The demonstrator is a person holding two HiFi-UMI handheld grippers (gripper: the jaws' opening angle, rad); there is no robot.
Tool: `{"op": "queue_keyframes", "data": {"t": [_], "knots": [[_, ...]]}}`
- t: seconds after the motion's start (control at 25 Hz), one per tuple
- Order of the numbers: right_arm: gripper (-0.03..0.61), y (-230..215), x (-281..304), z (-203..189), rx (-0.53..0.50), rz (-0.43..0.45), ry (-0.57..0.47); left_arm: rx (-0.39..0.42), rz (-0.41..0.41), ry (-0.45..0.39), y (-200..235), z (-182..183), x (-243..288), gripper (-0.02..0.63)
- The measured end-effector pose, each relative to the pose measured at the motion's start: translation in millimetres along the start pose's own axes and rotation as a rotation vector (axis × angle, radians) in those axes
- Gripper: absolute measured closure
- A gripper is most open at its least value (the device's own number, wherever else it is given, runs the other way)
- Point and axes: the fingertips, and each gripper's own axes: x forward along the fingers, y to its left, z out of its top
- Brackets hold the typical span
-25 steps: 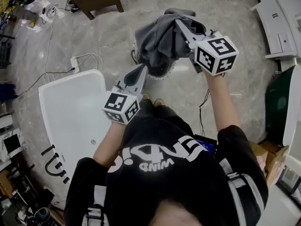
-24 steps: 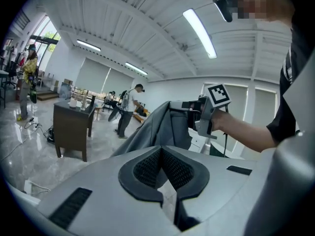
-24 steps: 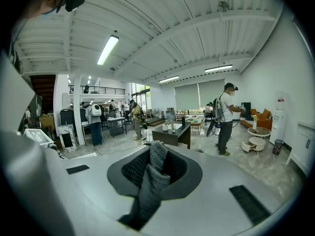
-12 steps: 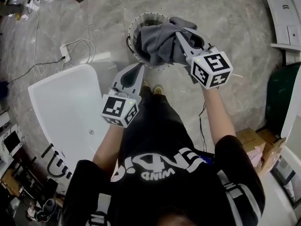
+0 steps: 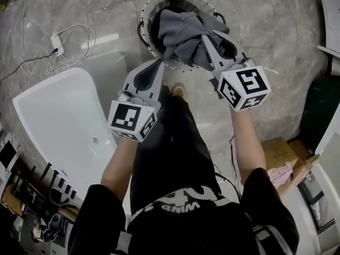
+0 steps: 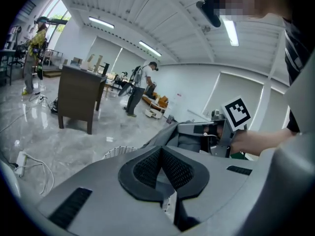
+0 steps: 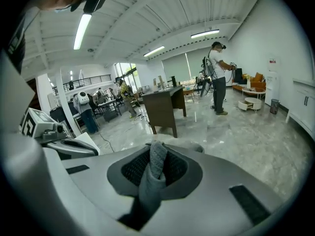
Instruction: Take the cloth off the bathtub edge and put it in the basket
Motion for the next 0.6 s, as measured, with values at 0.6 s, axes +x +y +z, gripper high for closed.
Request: {"op": "queue_keyframes", "data": {"t": [0.6], "knots": [[0.538, -6, 56, -81, 0.078, 0.017, 0.052, -0.031, -0.018, 0.073, 20, -65, 35, 0.6]]}}
